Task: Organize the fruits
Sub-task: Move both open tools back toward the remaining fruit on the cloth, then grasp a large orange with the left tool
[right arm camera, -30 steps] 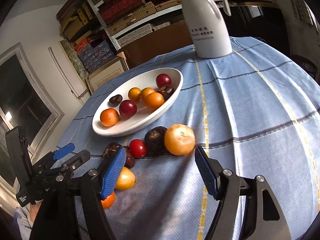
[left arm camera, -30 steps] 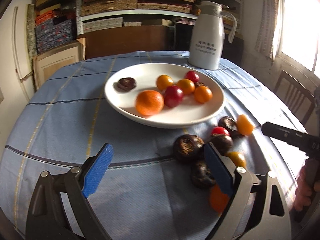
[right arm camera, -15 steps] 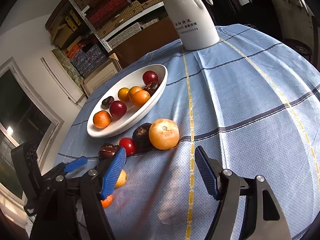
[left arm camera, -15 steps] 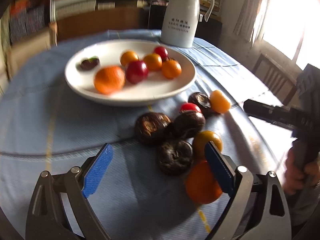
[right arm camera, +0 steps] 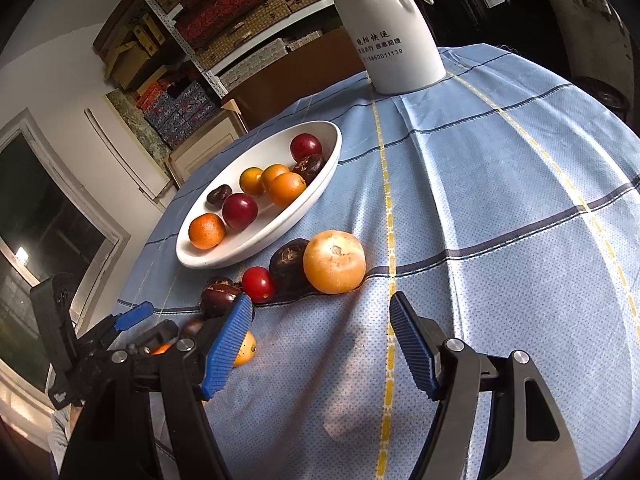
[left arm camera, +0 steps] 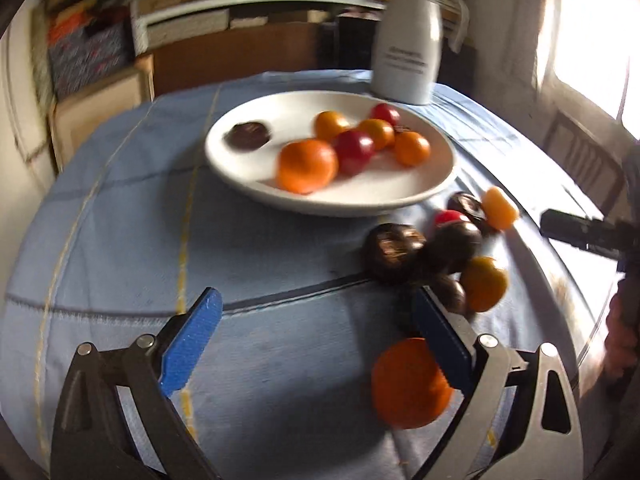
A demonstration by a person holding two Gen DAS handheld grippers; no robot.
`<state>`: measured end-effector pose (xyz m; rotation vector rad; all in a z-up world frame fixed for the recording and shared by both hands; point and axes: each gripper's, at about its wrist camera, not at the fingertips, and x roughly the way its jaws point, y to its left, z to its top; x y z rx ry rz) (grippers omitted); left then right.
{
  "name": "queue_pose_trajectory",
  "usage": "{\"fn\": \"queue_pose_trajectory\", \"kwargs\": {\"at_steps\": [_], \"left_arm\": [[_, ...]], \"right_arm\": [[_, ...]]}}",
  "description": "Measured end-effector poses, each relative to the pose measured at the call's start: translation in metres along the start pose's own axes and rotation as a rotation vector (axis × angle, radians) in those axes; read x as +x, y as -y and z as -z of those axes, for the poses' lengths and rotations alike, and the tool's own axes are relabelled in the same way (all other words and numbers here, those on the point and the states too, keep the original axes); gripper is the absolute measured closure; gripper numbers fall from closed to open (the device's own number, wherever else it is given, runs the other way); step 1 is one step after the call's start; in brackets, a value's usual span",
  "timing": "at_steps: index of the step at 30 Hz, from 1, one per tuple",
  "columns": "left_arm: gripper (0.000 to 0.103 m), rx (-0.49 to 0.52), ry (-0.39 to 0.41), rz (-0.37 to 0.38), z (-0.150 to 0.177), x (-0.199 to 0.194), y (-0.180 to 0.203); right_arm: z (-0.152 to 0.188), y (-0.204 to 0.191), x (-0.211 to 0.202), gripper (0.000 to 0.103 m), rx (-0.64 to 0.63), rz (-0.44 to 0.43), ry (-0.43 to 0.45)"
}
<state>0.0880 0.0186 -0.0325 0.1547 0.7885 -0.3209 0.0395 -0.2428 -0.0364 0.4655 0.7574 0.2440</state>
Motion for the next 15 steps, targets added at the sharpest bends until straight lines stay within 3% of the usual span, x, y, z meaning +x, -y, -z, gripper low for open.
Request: {"fn": "queue_pose_trajectory", "kwargs": {"at_steps": [4,8,11,15], "left_arm": [[0.010,0.071,0.000,-0.001,-0.004,0.002,0.022],[0.010,0.103,0.012,0.090,0.003,-0.009,0.030],[0.010,0.178,0.004,0.043,0.015,-0.018,0.044],[0.010,0.213,-0.019,0.057,0.022,-0.021,0.052]], "right_arm": [[0.001,-0.002,0.000,0.031,-0.009,0.001,-0.002],[0.001,0.000,0.001,0.031,0.003,-0.003,-0.005],[0.001,-0.001,0.001,0.031,0.000,-0.007,-0.004],[0.001,-0.003,0.002,0.031,-0.014,-0.012,-0.008]]}}
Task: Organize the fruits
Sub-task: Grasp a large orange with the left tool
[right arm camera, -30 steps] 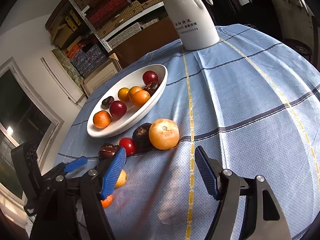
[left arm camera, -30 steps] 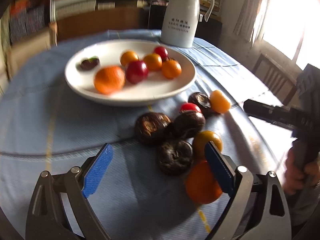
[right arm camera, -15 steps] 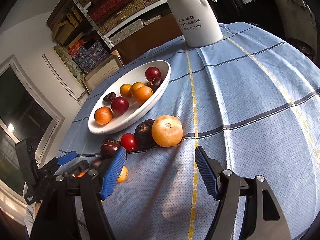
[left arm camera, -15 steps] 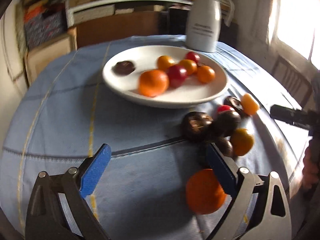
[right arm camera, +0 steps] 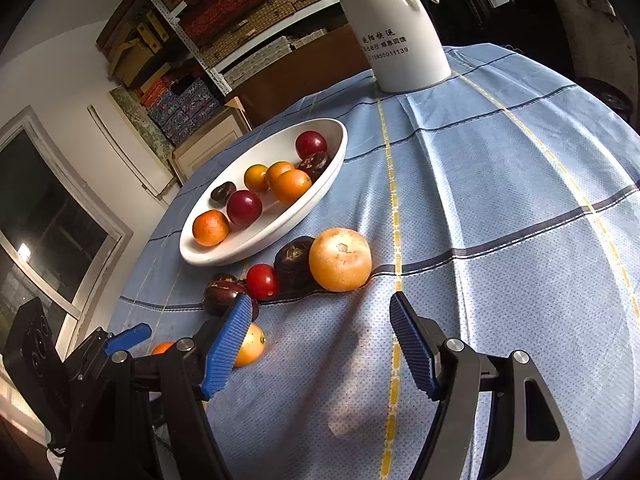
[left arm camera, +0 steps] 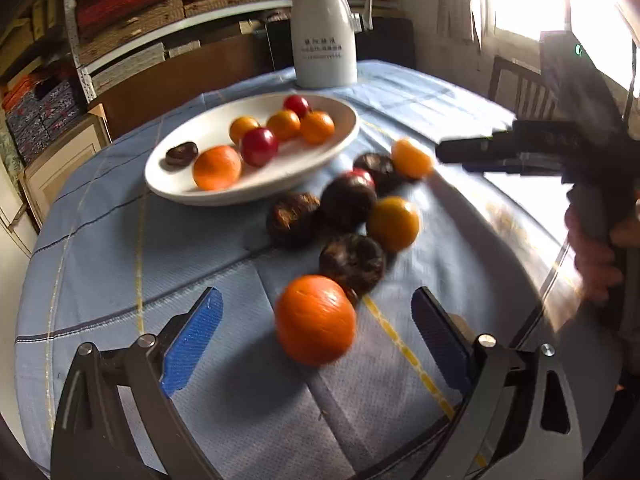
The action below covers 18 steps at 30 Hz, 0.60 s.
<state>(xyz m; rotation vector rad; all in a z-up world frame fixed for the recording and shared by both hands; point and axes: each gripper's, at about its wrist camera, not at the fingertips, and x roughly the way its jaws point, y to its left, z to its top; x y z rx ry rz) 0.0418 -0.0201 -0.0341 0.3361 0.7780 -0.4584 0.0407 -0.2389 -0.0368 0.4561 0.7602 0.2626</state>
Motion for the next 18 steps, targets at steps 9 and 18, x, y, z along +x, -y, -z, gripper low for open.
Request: {"fn": "queue_pose_trajectory", "kwargs": {"at_steps": [9,18], "left_arm": [[0.063,-0.142,-0.034,0.083,0.002,0.012,-0.029],[0.063,-0.221,-0.021,0.113,0.006,0.009,-0.045]], "right_arm": [[0.003,-0.010,-0.001,0.031,-0.052,-0.037,-0.008],[0.012,-0.049,0.030,0.048,-0.222,-0.052,-0.150]]}}
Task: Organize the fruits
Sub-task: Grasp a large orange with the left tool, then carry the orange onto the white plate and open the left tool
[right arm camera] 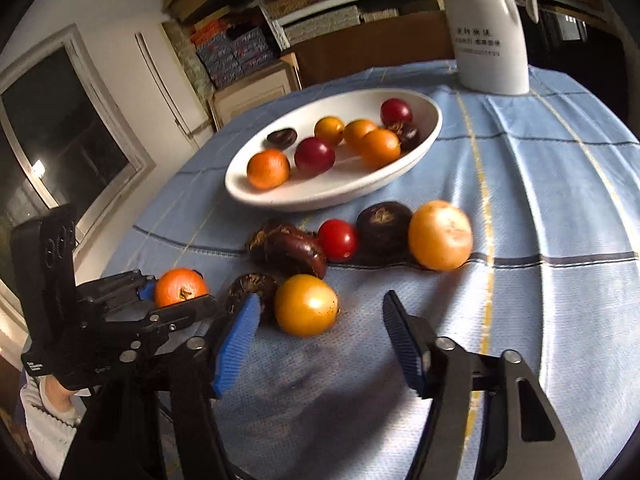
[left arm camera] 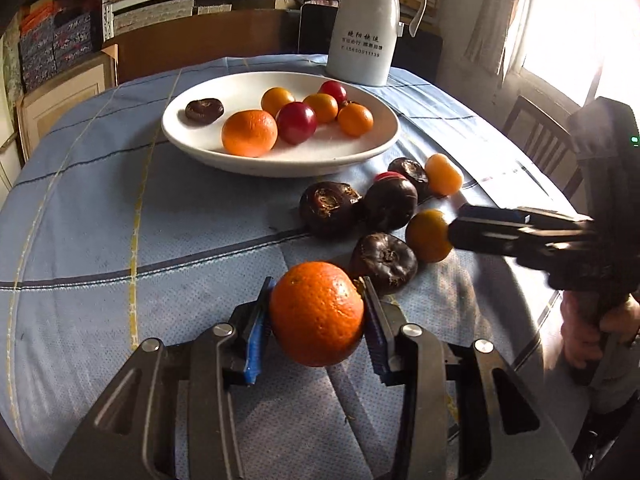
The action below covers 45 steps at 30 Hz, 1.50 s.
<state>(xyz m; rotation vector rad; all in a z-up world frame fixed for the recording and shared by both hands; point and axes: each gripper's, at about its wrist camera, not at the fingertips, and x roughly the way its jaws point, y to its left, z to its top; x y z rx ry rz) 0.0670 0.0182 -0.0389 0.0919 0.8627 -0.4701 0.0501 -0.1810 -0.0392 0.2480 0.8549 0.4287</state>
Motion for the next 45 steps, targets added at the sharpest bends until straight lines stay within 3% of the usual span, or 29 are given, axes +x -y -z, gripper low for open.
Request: {"fn": "queue_pose_trajectory", "kwargs": {"at_steps": [5,9,12,16,18,21,25,28,30,33,43,45], "left_arm": [[0.063,-0.020,-0.035,0.031,0.001,0.006,-0.004],[0.063,-0.032,-0.011,0.034,-0.004,0.002,-0.006],[0.063,-0.041,0.047,-0.020,-0.022,-0.008,-0.012],[0.063,-0.082,0.115,-0.099,-0.067,-0.012,-0.034],[0.063,-0.098,0.132,-0.144,-0.085,-0.005,-0.043],[0.063,-0.141,0.140,-0.152,-0.109,0.013,-0.058],[0.063,-0.134,0.119,-0.189,-0.128,0.046,-0.068],[0.053,-0.170,0.110,-0.151,-0.128,0.063,-0.079],[0.039,-0.194,0.115,-0.148,-0.126,0.063,-0.085],[0.031,-0.204,0.140,-0.143,-0.125,0.056,-0.086],[0.030,-0.138,0.197,-0.235,-0.093,0.022,-0.050],[0.018,-0.141,0.198,-0.251,-0.084,0.016,-0.043]], "right_arm": [[-0.002,-0.004,0.016,0.063,0.005,-0.041,-0.051],[-0.002,-0.002,0.007,0.064,0.024,-0.061,-0.011],[-0.010,0.003,-0.014,0.064,0.042,-0.064,0.078],[-0.040,0.007,-0.020,0.064,0.055,-0.023,0.117],[-0.059,0.008,-0.013,0.064,0.047,0.002,0.117],[-0.079,0.008,0.006,0.064,0.042,0.029,0.119],[-0.089,0.011,0.036,0.063,0.033,0.044,0.095],[-0.089,0.011,0.040,0.057,0.027,0.044,0.096],[-0.089,0.008,0.035,0.045,0.022,0.041,0.111],[-0.085,0.000,0.023,0.044,-0.017,0.049,0.154],[-0.078,0.024,0.006,0.044,0.085,0.053,0.194],[-0.075,0.030,0.002,0.043,0.113,0.053,0.205]]}}
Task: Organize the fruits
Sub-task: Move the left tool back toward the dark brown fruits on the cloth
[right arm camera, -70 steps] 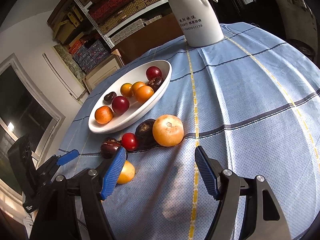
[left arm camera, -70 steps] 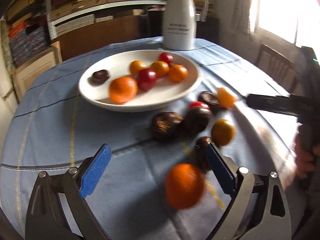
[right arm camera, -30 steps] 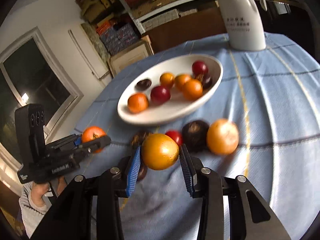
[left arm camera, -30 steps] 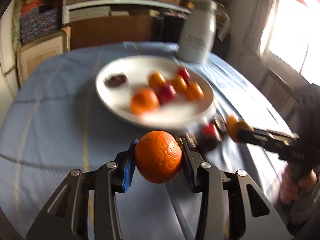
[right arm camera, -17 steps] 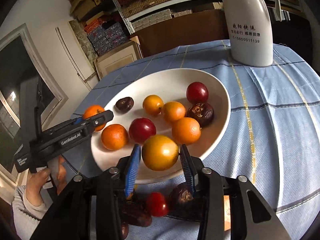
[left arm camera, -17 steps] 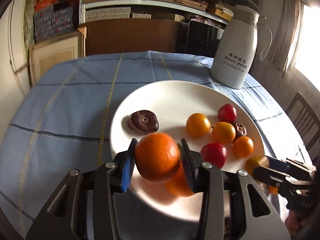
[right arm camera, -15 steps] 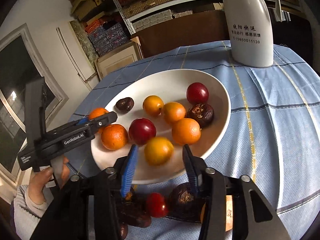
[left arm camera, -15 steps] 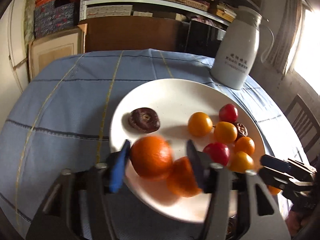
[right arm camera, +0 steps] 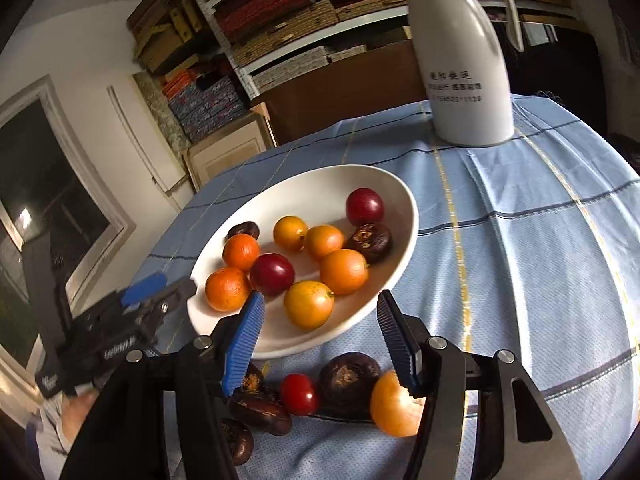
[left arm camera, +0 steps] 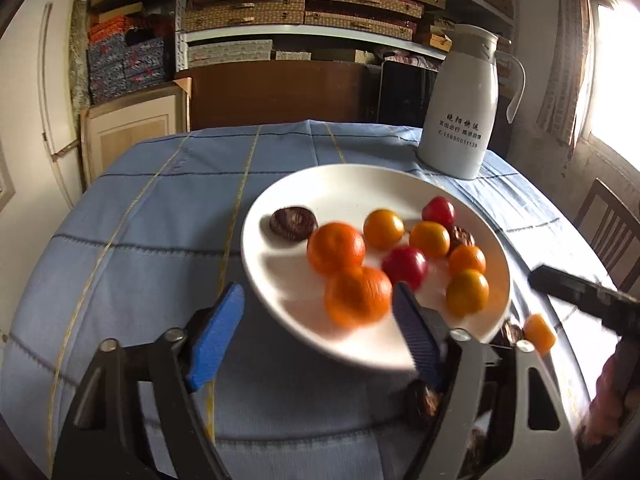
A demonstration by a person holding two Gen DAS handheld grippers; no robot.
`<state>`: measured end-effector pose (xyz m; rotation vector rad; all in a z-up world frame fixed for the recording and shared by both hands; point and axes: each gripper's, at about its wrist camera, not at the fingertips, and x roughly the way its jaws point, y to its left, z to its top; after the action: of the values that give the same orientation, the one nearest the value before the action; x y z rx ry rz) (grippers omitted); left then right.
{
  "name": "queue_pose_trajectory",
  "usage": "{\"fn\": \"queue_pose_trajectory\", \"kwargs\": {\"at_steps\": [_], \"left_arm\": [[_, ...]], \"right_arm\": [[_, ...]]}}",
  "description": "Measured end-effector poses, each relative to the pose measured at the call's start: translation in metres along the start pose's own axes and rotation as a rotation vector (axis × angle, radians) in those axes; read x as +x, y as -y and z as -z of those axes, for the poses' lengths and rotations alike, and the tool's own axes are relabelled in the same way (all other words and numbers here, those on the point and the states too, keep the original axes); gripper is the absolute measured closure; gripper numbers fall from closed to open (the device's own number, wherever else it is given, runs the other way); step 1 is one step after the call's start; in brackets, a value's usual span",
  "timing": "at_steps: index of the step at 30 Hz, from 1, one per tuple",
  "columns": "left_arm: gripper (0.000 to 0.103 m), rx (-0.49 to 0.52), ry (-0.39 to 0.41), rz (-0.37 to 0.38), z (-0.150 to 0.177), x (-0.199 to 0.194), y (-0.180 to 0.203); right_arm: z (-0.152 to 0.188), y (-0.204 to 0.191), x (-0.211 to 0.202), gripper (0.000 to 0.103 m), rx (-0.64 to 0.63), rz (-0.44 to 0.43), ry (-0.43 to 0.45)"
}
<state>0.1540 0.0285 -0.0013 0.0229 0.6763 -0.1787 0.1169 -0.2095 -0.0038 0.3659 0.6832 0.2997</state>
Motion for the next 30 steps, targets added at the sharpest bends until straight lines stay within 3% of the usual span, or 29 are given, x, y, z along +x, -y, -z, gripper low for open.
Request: {"fn": "queue_pose_trajectory", "kwargs": {"at_steps": [7,14,30], "left_arm": [[0.013,0.013,0.027,-0.024,0.032,-0.034,0.020],[0.007,0.112,0.065,-0.084,0.056,-0.058,0.050],[0.006,0.122,0.056,-0.055,0.060,-0.063,0.054]], "right_arm": [[0.015,0.007,-0.006,0.041,0.021,0.033,-0.001],[0.040,-0.001,-0.026,0.035,-0.009,0.052,0.016],[0.049,0.002,-0.033,0.031,0.004,0.056,0.014]]}}
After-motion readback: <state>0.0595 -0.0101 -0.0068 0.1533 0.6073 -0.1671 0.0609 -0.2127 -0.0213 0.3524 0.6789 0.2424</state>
